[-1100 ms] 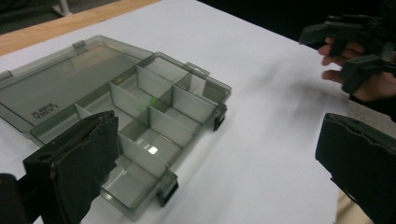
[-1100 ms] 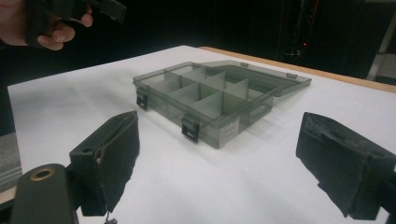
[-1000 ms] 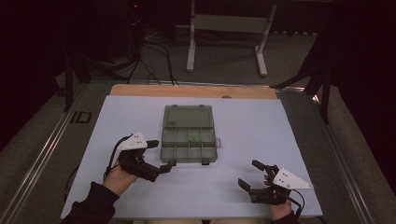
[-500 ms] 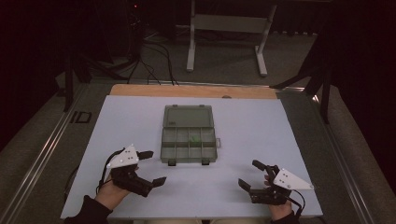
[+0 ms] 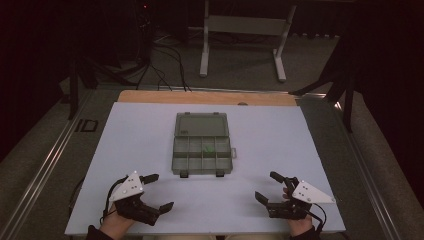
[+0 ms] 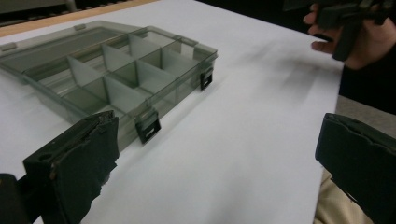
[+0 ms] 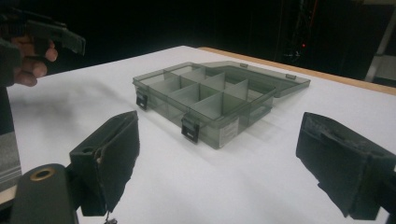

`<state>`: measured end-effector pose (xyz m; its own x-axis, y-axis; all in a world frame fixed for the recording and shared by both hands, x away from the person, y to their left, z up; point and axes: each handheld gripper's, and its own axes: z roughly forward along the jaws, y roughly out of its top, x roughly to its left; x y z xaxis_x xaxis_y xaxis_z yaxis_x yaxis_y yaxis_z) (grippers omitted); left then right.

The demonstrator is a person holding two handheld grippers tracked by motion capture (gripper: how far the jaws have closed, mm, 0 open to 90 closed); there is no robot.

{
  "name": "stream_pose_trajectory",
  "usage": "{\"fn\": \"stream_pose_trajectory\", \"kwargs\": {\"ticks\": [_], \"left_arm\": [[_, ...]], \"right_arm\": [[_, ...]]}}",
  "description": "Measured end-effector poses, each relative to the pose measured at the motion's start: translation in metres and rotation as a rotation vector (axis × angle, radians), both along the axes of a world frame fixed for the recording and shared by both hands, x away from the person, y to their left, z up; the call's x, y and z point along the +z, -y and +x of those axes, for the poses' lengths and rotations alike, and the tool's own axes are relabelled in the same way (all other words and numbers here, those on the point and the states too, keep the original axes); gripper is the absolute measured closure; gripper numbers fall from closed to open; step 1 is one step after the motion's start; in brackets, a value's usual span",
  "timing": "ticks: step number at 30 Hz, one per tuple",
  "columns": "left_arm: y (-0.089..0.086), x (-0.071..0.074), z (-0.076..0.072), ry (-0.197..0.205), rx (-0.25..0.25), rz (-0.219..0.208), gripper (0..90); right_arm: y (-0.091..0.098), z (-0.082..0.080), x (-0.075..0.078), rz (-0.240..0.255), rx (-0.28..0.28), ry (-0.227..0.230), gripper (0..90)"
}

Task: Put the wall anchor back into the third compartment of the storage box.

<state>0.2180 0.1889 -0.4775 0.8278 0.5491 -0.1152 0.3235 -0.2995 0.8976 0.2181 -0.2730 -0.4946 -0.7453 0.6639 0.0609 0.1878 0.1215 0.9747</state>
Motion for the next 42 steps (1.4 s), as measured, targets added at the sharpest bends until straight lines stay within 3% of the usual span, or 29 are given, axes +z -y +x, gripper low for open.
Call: {"fn": "stream_pose_trajectory", "kwargs": {"ticks": [7,13,22,27,42], "left_arm": [[-0.005,-0.011,-0.005,0.021,0.062,-0.017,0.0],[-0.011,-0.016,-0.009,0.066,0.131,-0.006,0.0],[-0.015,-0.024,-0.008,0.078,0.209,-0.017,0.0],[-0.016,-0.03,-0.007,0.062,0.222,-0.015,0.0],[-0.018,-0.034,-0.007,0.089,0.252,-0.011,0.0]], "right_arm": [[0.0,0.0,0.0,-0.003,0.002,0.002,13.5],[0.0,0.0,0.0,-0.003,0.002,0.002,13.5],[0.0,0.0,-0.001,-0.006,0.001,-0.003,13.5],[0.0,0.001,-0.002,-0.009,-0.001,-0.004,13.5],[0.001,0.001,-0.003,-0.013,-0.004,-0.004,13.5]]}}
